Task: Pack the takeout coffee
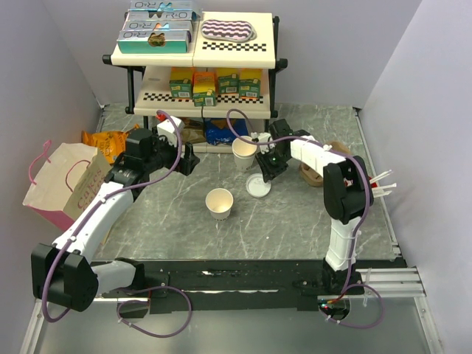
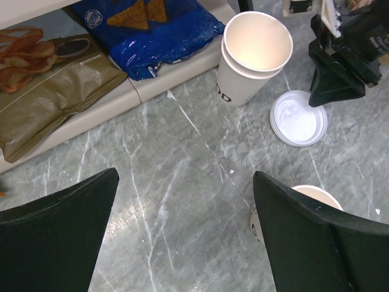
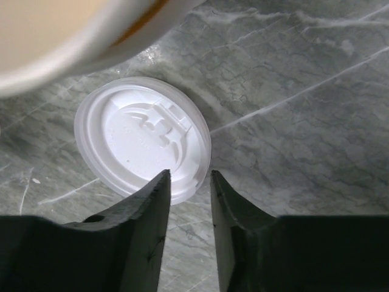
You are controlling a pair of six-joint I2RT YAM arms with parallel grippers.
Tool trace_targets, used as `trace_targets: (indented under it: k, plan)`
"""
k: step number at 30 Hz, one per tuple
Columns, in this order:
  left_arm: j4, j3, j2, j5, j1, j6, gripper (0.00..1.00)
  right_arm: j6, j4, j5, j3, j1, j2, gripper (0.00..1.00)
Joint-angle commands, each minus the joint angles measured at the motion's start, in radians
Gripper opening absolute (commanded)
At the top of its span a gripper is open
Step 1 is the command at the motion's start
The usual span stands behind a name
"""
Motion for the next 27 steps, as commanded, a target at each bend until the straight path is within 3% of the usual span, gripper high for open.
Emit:
trace_targets:
  k: [1,17,27]
  plan:
    - [0.02,0.035,0.003,0.001,-0.003,0.011,0.99,0.026,0.009,0.008,0.048,-0.008,0.032,0.36]
    - [0.035,0.018,-0.005,0.0,0.0,0.005,0.99,0.019,0.007,0.043,0.07,-0.008,0.045,0.08]
    - [0.038,0.01,-0.008,0.001,-0.001,0.003,0.99,0.02,-0.002,0.031,0.074,-0.009,0.055,0.14]
